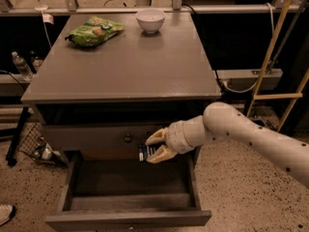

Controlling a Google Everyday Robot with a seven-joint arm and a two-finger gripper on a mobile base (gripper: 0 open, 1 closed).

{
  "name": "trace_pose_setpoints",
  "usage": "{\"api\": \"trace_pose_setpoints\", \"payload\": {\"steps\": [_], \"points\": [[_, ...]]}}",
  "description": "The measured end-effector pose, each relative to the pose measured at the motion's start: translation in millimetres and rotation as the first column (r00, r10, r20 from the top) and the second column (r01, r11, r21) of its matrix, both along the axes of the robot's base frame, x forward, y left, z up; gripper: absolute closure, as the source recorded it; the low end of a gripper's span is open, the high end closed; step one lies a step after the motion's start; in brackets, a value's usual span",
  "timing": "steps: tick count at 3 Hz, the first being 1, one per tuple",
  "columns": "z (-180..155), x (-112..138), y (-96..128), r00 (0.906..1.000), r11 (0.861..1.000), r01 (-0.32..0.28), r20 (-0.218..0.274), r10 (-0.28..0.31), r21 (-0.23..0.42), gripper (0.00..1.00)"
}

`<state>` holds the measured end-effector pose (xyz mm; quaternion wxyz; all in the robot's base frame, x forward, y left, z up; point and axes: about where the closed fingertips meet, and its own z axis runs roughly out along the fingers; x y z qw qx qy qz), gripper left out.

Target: Pick rxbar blueberry from middle drawer and place on counter

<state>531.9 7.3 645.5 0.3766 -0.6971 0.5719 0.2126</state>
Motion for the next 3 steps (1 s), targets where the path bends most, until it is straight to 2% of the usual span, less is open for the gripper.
{"api": "trace_pose_setpoints", "payload": {"steps": [1,2,3], "points": [[33.9,7.1,-2.7,0.9991,0.999,-0.036,0.023,0.036,-0.015,1.00],[65.7,10.8,-2.7,0.9965,0.997,-0.057,0.059,0.060,-0.057,1.00],[65.7,10.8,-2.7,0.9964,0.997,-0.057,0.059,0.060,-0.057,1.00]]}}
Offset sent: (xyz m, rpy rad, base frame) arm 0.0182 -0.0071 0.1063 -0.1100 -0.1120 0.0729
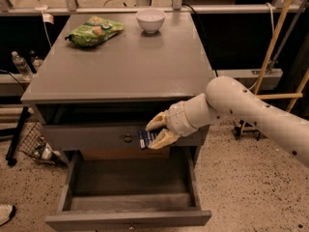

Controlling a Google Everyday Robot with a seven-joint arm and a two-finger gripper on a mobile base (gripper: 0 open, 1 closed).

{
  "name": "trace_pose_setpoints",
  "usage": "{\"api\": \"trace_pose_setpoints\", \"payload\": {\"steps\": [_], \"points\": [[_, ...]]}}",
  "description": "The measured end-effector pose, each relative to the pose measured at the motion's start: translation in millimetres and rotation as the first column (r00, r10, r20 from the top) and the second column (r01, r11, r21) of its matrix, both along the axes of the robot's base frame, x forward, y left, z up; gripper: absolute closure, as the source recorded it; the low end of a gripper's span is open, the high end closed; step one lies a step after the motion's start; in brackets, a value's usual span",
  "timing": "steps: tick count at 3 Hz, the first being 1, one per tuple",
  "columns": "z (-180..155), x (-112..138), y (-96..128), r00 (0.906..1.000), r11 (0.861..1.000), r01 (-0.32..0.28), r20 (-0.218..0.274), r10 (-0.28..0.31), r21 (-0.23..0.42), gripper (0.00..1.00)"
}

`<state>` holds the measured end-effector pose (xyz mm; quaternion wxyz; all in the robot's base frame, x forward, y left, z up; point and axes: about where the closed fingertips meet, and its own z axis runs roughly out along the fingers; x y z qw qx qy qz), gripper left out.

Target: Pick rxbar blueberry from middle drawer and place on counter

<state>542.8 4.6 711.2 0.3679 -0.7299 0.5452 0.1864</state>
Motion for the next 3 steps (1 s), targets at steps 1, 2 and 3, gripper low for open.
{"api": "trace_pose_setpoints", "payload": {"steps": [1,2,3], "points": [[35.0,2.6,-6.5,0.9972,1.000,0.003,0.074,-0.001,-0.029,1.00],[66.1,1.5,-12.3,0.9901,0.997,0.017,0.140,-0.006,-0.078,1.00],[102.8,11.3,-25.9,0.9761,0.992,0.015,0.217,0.013,-0.127,1.00]]}}
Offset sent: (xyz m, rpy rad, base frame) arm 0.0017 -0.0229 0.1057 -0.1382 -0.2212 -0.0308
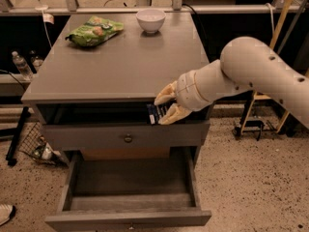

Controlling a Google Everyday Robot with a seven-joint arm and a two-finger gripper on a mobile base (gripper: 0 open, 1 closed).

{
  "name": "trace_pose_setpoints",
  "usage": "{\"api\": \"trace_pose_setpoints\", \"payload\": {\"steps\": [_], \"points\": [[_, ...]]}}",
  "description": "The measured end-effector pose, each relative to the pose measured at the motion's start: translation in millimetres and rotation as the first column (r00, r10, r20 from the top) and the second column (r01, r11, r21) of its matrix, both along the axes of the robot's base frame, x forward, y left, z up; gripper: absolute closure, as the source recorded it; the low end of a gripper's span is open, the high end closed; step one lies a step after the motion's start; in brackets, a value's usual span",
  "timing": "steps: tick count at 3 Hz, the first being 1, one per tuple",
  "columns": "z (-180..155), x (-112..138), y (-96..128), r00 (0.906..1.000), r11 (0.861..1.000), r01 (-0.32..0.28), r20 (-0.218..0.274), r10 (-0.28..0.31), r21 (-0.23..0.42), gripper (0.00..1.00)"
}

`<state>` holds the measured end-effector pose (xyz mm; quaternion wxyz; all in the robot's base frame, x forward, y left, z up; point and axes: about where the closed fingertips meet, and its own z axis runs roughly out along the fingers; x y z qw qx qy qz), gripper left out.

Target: Pick rxbar blueberry from middle drawer and place on counter

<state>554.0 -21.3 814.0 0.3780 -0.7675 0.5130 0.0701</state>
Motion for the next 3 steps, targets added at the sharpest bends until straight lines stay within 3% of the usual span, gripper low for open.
{"api": "trace_pose_setpoints", "payload": {"steps": [1,3], "points": [[29.8,16.1,-2.2,0.9981,0.999,-0.036,0.048,0.038,-0.033,1.00],[77.2,64.0,-0.9,0.9850,0.991,-0.108,0.126,0.118,-0.081,1.00]]}}
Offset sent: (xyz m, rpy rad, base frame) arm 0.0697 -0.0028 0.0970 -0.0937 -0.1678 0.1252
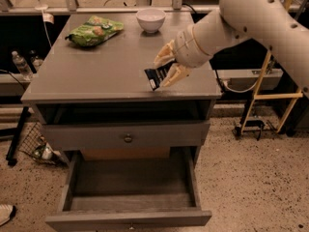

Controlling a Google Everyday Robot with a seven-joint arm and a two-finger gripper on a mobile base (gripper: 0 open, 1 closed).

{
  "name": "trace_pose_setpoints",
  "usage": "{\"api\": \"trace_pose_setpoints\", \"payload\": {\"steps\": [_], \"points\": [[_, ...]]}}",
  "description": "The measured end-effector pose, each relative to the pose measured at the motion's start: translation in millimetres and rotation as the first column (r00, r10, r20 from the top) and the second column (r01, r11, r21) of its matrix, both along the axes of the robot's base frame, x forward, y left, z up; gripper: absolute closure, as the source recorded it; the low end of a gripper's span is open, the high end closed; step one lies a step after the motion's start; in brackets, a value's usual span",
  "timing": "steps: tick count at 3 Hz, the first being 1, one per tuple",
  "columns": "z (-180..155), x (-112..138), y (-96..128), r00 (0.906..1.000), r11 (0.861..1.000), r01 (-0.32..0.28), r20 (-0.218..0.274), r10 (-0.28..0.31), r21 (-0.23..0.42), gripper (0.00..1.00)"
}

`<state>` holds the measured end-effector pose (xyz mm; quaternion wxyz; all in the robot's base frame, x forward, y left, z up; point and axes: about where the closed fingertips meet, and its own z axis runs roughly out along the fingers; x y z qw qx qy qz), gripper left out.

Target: Pick rxbar blueberry from middle drawer and place on counter

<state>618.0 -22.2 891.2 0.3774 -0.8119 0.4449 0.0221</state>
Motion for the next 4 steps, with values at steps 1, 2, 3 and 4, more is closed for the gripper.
{"api": "trace_pose_setpoints", "payload": {"steps": [1,2,3,4], "points": [[11.2,35.9,-6.2,0.9994,1.000,0.020,0.029,-0.021,0.012,1.00],[13.1,56.2,-8.3,0.9971,0.998,0.058,0.048,-0.060,0.029,1.00],[3.0,80.3,-12.7,0.9897,0.989,0.132,0.046,-0.135,0.065,1.00],[-7.5,96.3,-15.5,0.9853,0.982,0.167,0.022,-0.169,0.092,1.00]]}}
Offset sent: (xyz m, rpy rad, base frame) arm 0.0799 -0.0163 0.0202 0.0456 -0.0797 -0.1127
